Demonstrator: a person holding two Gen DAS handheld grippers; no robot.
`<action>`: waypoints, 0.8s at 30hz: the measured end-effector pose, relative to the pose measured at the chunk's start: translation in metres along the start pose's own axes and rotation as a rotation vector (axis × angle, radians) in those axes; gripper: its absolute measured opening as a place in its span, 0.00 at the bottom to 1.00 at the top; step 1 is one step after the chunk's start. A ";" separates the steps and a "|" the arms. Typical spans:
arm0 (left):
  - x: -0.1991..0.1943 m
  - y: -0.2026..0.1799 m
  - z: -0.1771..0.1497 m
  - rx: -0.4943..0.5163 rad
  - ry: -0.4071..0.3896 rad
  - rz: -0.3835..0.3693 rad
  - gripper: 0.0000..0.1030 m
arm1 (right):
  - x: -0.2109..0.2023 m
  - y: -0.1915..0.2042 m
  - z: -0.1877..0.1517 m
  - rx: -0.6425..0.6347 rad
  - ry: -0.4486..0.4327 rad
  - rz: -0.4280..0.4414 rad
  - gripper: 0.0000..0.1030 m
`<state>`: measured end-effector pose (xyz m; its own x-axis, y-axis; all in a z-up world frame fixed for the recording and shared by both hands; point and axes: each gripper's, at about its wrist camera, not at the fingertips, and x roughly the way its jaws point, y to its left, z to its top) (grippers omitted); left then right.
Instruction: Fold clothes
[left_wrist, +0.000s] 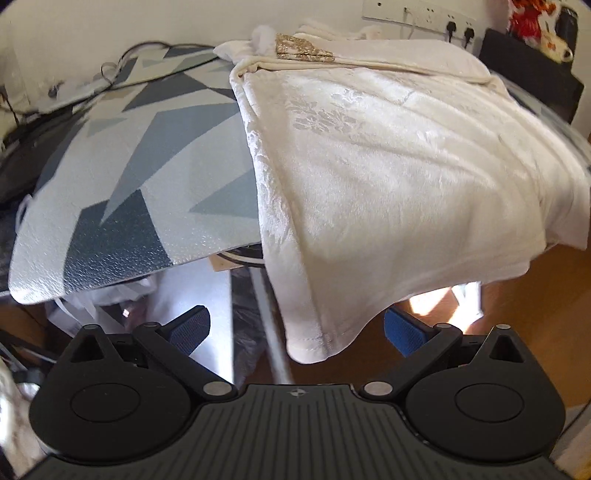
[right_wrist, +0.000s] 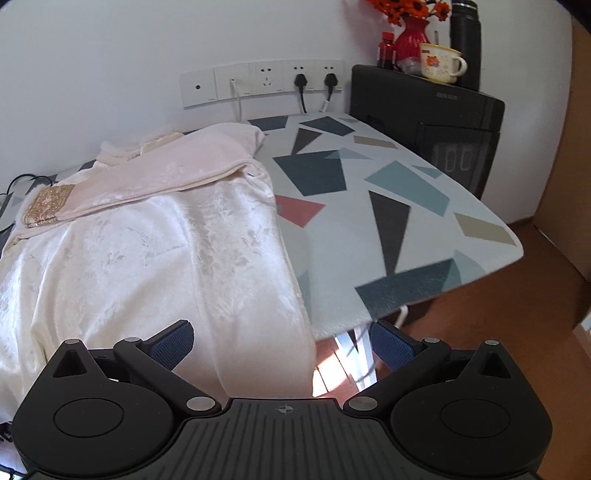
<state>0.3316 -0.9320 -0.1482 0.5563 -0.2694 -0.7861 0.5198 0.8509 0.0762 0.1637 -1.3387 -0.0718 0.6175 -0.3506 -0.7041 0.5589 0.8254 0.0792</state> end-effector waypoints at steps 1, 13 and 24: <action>0.003 -0.004 -0.005 0.044 -0.001 0.052 0.99 | -0.001 -0.005 -0.004 0.019 0.010 -0.010 0.99; -0.022 -0.027 -0.027 0.148 -0.207 0.296 0.99 | -0.007 -0.018 -0.006 0.059 0.035 -0.049 0.99; -0.043 -0.033 -0.015 0.160 -0.353 0.372 0.99 | -0.009 0.008 -0.006 -0.018 0.028 0.019 0.99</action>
<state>0.2808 -0.9414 -0.1258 0.8917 -0.1214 -0.4360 0.3228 0.8459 0.4246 0.1588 -1.3261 -0.0689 0.6118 -0.3227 -0.7222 0.5373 0.8396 0.0799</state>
